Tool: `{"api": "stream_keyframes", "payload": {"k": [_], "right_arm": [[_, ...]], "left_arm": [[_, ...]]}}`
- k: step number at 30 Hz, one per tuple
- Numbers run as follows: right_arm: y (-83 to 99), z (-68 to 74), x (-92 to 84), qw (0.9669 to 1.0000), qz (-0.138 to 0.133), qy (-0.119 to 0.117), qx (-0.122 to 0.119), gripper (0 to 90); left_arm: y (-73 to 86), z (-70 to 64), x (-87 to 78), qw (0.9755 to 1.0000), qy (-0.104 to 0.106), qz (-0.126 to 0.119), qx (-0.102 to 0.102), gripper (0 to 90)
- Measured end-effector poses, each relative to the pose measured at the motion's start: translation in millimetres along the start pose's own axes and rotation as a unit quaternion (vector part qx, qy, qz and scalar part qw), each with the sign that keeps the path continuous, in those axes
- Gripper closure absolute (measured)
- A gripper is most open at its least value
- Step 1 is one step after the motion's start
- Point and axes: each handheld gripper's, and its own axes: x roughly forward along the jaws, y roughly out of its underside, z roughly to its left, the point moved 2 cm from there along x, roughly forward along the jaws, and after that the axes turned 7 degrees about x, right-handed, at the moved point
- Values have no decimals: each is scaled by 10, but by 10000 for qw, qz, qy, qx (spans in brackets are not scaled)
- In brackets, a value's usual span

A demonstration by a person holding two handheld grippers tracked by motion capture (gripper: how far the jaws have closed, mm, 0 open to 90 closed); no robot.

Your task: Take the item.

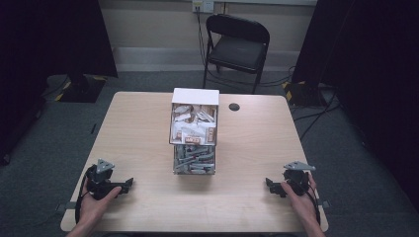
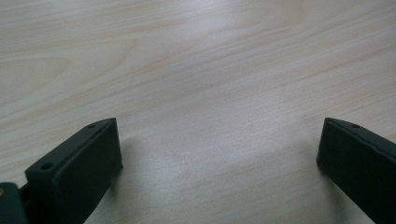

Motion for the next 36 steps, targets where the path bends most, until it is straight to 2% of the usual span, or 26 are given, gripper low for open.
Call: {"api": "stream_keyframes", "payload": {"k": [10, 12, 13, 15, 16, 17, 18, 19, 23, 30, 32, 36], "right_arm": [[-1, -1, 1, 10000, -7, -1, -8, 0], [-1, 0, 0, 10000, -1, 0, 0, 0], [-1, -1, 1, 10000, -7, 0, -9, 0], [-1, 0, 0, 10000, -2, 0, 0, 0], [-1, 0, 1, 10000, -2, 0, 0, 0], [-1, 0, 1, 10000, -2, 0, -1, 0], [-1, 0, 1, 10000, -1, 0, 0, 0], [-1, 0, 1, 10000, -2, 0, 0, 0], [-1, 0, 1, 10000, -1, 0, 0, 0], [-1, 0, 0, 10000, -2, 1, -1, 0], [0, 0, 0, 10000, -1, 1, -1, 0], [-1, 0, 1, 10000, -1, 0, 0, 0]], "left_arm": [[-2, 1, -3, 10000, -25, -2, -41, 2], [-10, 9, -19, 9999, -71, 26, -92, 60], [-14, 13, -32, 9999, -71, 45, -88, 60], [-18, 20, -56, 9999, -61, 32, -82, 141], [-19, 30, -68, 9998, -56, 4, -174, 184], [-17, 41, -73, 9996, 27, -33, -293, 183], [-16, 49, -77, 9995, 47, -32, -314, 164], [-15, 47, -80, 9996, 8, -15, -299, 172], [-27, 33, -85, 9995, 119, -18, -292, 204], [-93, -20, -144, 9995, 254, -119, -125, 259], [-118, -49, -165, 9991, 397, -106, -85, 291], [-147, -84, -182, 9984, 539, -164, -83, 311]]}}
